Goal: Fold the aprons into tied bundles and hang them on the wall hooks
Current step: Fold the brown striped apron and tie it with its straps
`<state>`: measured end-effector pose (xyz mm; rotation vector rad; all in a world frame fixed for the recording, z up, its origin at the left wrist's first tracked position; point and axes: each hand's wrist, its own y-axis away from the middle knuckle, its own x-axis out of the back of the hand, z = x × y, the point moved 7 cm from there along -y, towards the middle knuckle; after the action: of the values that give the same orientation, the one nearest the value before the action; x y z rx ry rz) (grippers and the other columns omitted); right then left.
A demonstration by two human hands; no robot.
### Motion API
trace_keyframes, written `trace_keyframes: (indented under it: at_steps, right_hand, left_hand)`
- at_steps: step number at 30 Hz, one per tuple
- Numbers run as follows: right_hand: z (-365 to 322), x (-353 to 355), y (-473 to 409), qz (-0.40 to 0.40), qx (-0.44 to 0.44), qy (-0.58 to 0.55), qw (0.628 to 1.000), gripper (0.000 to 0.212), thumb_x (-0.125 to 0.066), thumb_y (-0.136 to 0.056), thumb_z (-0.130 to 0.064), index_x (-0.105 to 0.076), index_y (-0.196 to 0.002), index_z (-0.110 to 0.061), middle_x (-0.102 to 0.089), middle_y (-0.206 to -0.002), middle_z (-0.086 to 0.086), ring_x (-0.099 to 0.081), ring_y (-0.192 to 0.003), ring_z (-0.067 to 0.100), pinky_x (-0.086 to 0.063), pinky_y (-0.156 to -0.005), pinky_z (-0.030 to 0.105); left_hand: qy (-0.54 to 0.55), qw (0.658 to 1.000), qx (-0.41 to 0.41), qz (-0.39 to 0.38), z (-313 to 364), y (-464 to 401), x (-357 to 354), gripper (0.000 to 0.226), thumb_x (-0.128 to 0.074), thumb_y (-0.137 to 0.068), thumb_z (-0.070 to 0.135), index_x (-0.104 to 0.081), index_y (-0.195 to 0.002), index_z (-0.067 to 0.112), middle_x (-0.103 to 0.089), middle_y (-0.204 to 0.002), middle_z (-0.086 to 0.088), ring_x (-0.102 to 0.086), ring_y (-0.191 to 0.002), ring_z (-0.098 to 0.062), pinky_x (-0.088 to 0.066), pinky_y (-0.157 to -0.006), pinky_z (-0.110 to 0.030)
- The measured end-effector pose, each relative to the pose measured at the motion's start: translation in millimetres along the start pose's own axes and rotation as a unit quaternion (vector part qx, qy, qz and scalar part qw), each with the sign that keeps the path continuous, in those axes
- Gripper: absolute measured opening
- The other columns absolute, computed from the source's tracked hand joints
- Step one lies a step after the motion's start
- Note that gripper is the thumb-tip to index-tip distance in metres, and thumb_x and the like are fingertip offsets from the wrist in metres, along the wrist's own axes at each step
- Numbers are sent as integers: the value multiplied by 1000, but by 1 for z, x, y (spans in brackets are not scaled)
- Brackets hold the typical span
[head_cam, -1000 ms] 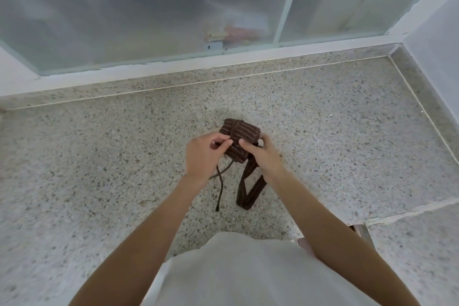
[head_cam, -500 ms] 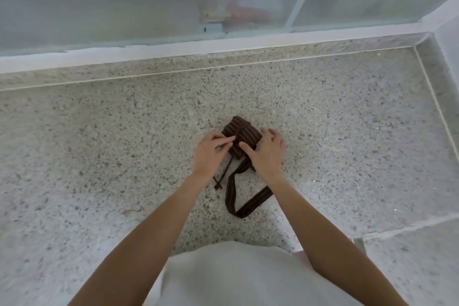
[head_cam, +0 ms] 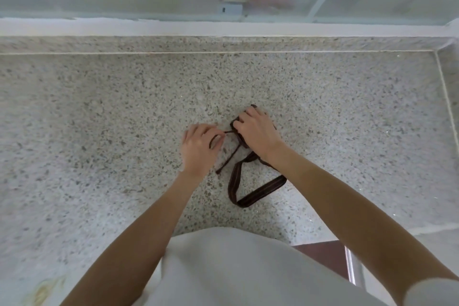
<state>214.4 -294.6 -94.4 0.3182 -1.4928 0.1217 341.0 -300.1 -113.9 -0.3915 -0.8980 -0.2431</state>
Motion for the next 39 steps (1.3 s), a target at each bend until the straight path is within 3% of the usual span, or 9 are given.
trace_keyframes:
  at_steps: [2,5,9,13,17,23,30,35,39]
  right_hand:
    - [-7,-8,-4,-10,42,30,999,18,-80,-62,-8,-66,-71,-12,-64,-74,5,-61,-75,23,-52,-68,30]
    - [-21,-16,-3,-32,122,20,992,24,-81,-61,-4,-63,-76,-8,-62,-81,8,-60,-76,25,-54,-64,30]
    - [-21,-19,-5,-66,104,3,992,31,-86,-50,-4,-64,-72,-10,-63,-79,8,-62,-72,23,-52,-52,24]
    - [-19,-27,2,-89,63,14,994,40,-86,-48,-4,-66,-82,-7,-63,-86,12,-62,-75,23,-47,-40,22]
    - [-13,-21,0,-29,-17,-41,999,40,-88,-51,-8,-64,-83,-7,-61,-72,7,-60,-62,19,-31,-33,18]
    - [6,-27,2,-8,-124,-269,955,12,-63,-87,-16,-59,-95,-7,-63,-86,7,-59,-80,24,-45,-60,34]
    - [12,-25,5,-12,-111,-352,929,14,-62,-87,-9,-59,-100,-6,-65,-90,6,-61,-81,23,-45,-69,29]
    - [1,-27,7,-10,-55,-315,947,11,-62,-87,-12,-64,-94,-4,-62,-89,9,-58,-82,24,-42,-70,29]
    - [9,-26,7,-35,-86,-378,921,22,-59,-91,-20,-60,-75,-5,-53,-64,2,-48,-58,14,-32,-56,26]
  left_hand:
    - [-50,994,-44,-84,10,5,-17,22,-61,-79,45,-71,-76,26,-68,-80,6,-61,-81,-18,-44,-71,-30]
    - [-135,952,1,-276,11,18,-47,39,-55,-84,53,-62,-109,24,-66,-98,1,-58,-101,-20,-43,-84,-31]
    - [-154,934,29,-322,8,12,-50,34,-48,-93,43,-55,-119,22,-66,-98,-6,-58,-100,-22,-43,-77,-31]
    - [-154,950,30,-271,-16,-13,-29,27,-45,-96,34,-62,-110,18,-65,-100,-3,-54,-99,-20,-44,-79,-31]
    - [-118,966,-18,-230,-9,-34,-20,27,-43,-97,33,-59,-111,16,-57,-115,-3,-49,-109,-21,-40,-88,-33]
    - [-73,975,-5,-208,0,-25,-19,28,-43,-97,34,-60,-108,14,-56,-114,-5,-48,-111,-24,-39,-93,-38]
    - [-36,976,-48,-208,2,-16,-13,20,-55,-92,27,-64,-98,11,-53,-122,-4,-44,-119,-26,-35,-99,-41]
    - [60,976,-1,-207,11,-18,-12,22,-48,-96,28,-64,-96,11,-57,-117,1,-50,-110,-18,-37,-96,-33]
    - [265,920,217,-188,-2,-12,-21,16,-42,-98,15,-57,-91,15,-67,-88,2,-62,-77,-14,-47,-67,-19]
